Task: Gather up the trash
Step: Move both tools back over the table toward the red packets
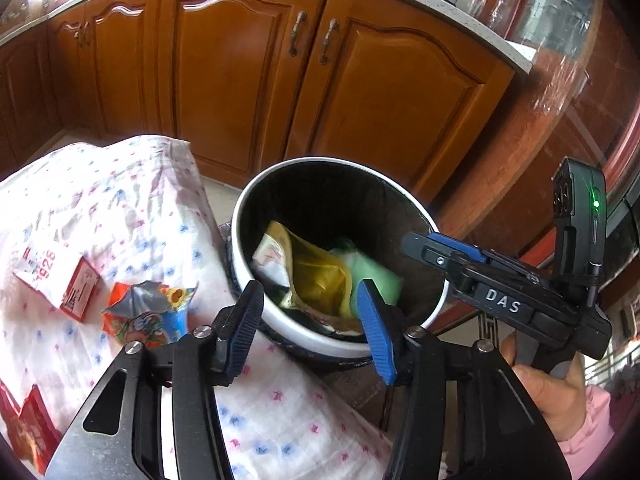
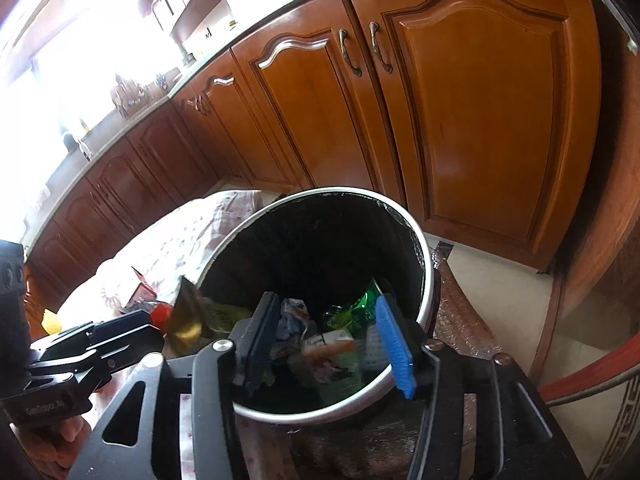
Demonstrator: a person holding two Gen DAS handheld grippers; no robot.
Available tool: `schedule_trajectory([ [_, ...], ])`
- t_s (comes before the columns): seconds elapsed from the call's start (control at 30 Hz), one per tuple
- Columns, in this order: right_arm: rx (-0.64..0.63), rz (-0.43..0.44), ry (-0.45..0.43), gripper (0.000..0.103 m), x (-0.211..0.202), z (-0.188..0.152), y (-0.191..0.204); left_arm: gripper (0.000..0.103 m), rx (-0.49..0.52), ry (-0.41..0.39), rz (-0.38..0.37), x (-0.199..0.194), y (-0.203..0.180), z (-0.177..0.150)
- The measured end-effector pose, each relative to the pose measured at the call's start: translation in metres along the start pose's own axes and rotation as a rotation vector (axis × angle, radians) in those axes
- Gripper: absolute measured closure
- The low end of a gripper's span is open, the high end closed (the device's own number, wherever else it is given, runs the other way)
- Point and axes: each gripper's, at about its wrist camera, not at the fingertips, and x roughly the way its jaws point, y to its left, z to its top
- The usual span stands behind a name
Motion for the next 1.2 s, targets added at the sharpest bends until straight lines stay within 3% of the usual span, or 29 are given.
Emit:
schedule_trajectory([
  [0.4,0.012,0.070,-0.075,0.027,-0.031,-0.022,0.029,0.051,-0.084,-0.048,0.011,-0.041,0.030,-0.034],
  [0.77,0.008,0.119,-0.094,0.025,-0.052,-0.048,0.053,0.051,-0.161,-0.091,0.041,-0.081,0.063,-0.072],
  [1.2,-0.035,0.202,0.000,0.024,-0.027,-0.080,0.104,0.051,-0.282,-0.131,0.112,-0.122,0.113,-0.113],
])
